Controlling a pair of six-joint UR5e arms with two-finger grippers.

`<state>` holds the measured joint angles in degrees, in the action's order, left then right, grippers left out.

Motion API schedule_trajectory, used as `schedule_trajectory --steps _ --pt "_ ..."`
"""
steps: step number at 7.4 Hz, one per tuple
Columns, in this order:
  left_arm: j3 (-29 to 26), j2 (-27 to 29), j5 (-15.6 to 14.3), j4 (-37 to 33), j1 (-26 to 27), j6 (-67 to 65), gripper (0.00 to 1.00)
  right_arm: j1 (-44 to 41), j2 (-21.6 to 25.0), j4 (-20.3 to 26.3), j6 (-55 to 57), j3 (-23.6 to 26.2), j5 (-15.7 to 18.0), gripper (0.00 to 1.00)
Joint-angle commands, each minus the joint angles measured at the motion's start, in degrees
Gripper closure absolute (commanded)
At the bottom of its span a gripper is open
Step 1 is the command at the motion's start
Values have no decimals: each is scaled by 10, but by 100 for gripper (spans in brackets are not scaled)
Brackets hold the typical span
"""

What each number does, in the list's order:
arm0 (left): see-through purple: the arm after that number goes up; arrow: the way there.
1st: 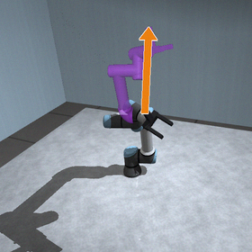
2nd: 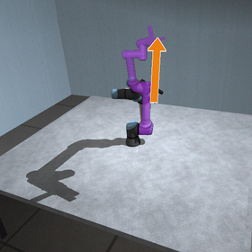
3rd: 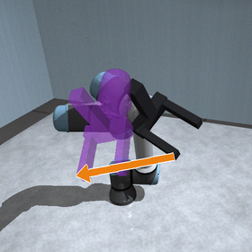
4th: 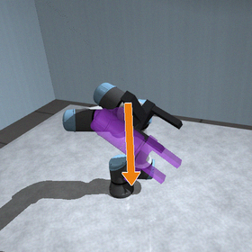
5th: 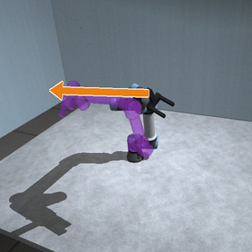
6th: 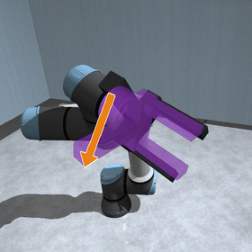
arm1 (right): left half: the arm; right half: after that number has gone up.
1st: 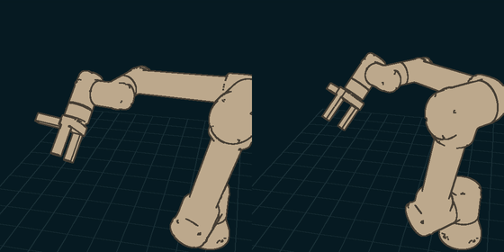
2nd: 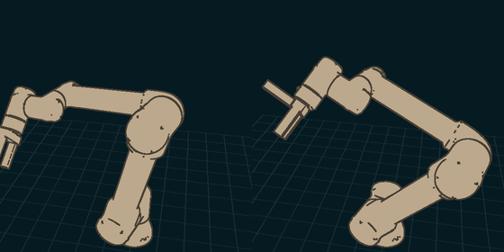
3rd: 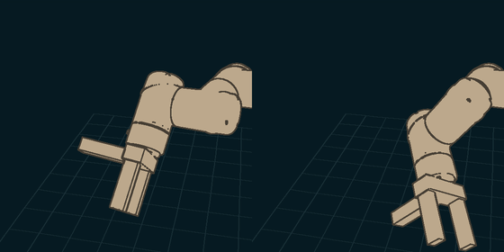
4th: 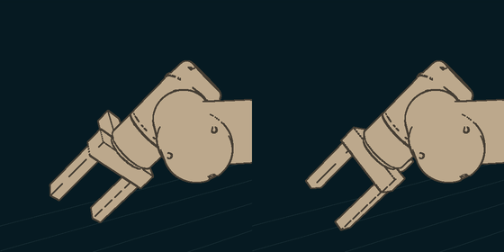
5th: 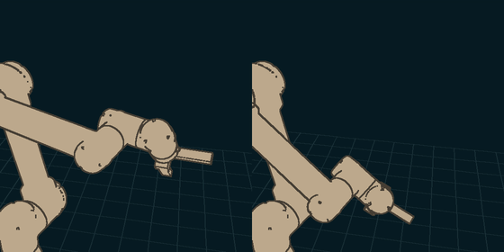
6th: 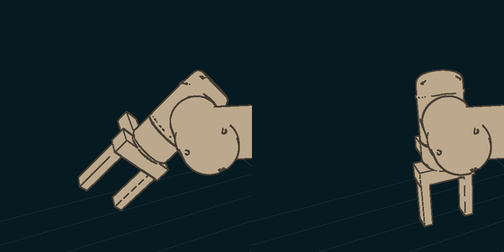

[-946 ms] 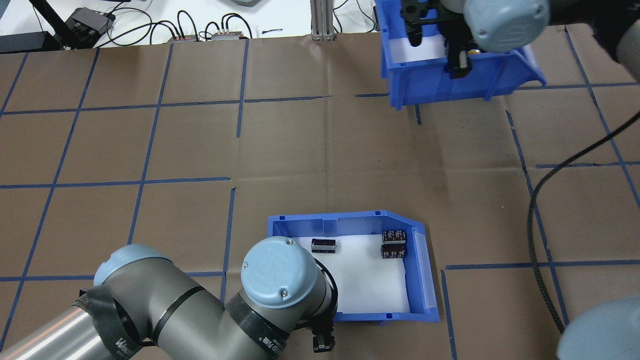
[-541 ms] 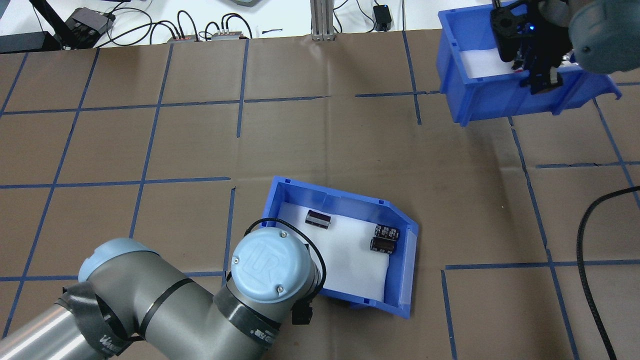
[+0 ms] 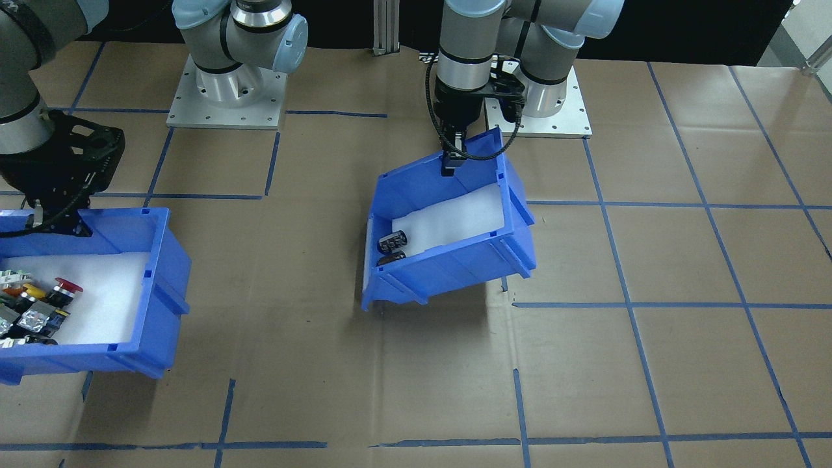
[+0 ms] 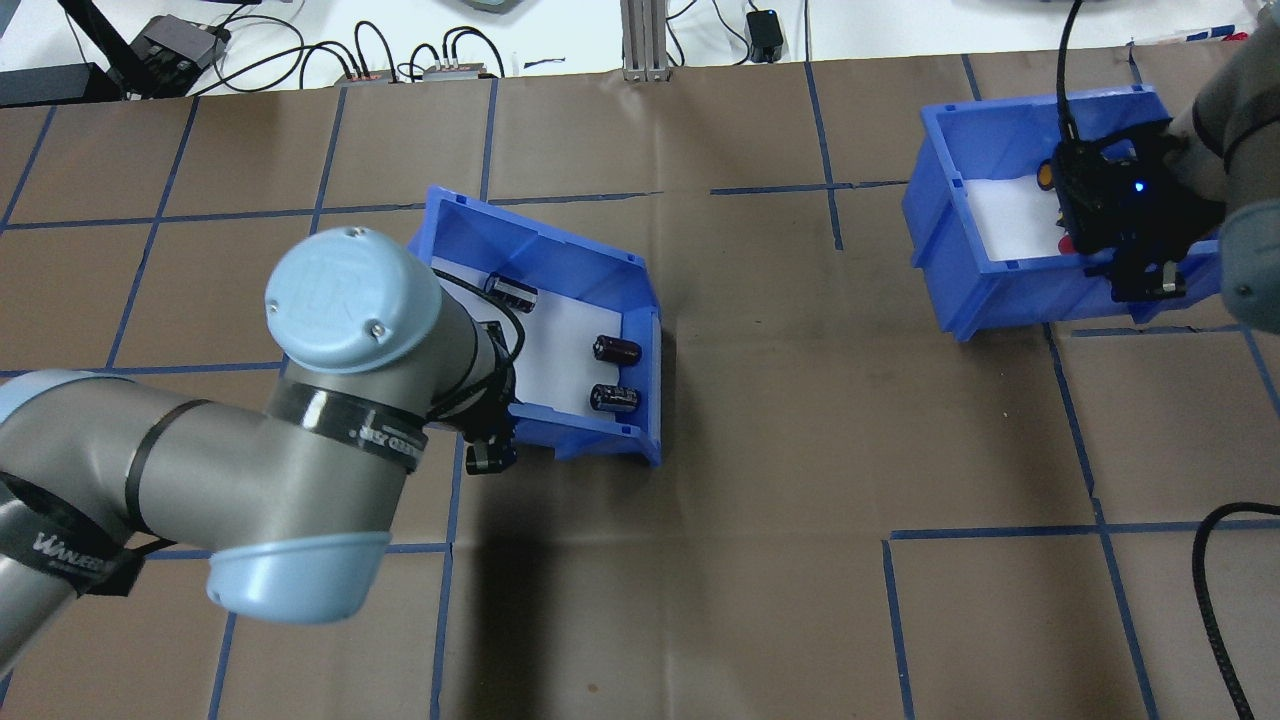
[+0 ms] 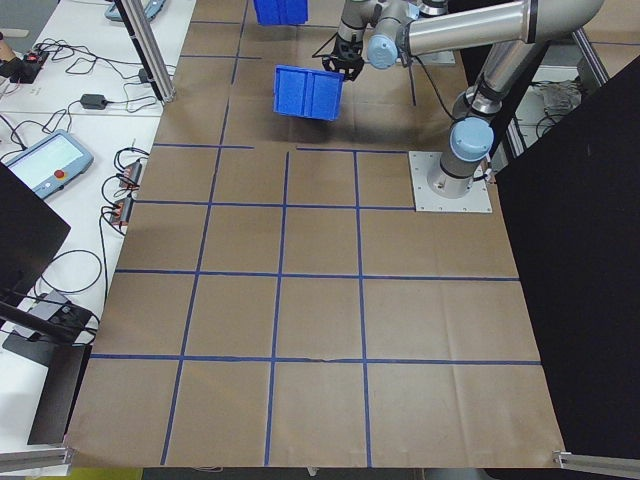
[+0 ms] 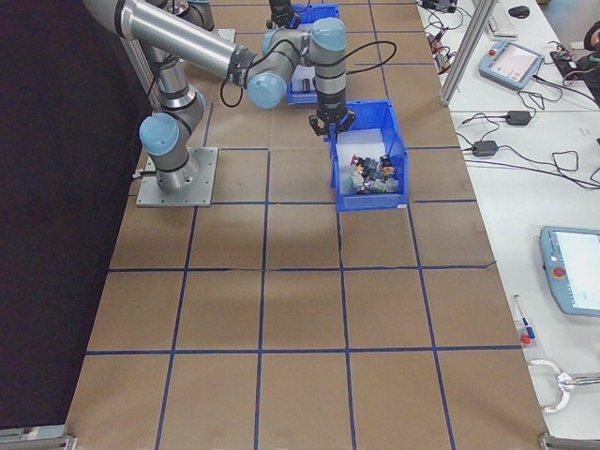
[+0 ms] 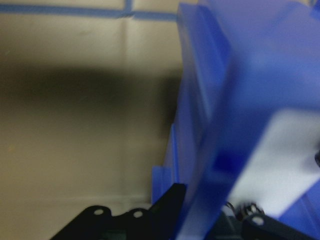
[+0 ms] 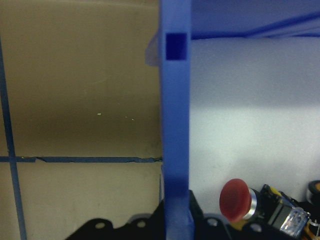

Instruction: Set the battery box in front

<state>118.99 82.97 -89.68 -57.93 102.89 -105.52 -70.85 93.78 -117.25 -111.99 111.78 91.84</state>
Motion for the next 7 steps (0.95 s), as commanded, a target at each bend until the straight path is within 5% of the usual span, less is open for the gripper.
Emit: schedule_trajectory --steps 1,3,7 --pt "-58 35 69 -3 -56 33 100 14 40 -31 -25 52 -10 100" --pt "-152 119 139 -2 -56 25 100 13 40 -29 -25 55 -9 100" --pt "-281 282 350 5 -54 22 100 13 40 -30 -25 55 -3 100"
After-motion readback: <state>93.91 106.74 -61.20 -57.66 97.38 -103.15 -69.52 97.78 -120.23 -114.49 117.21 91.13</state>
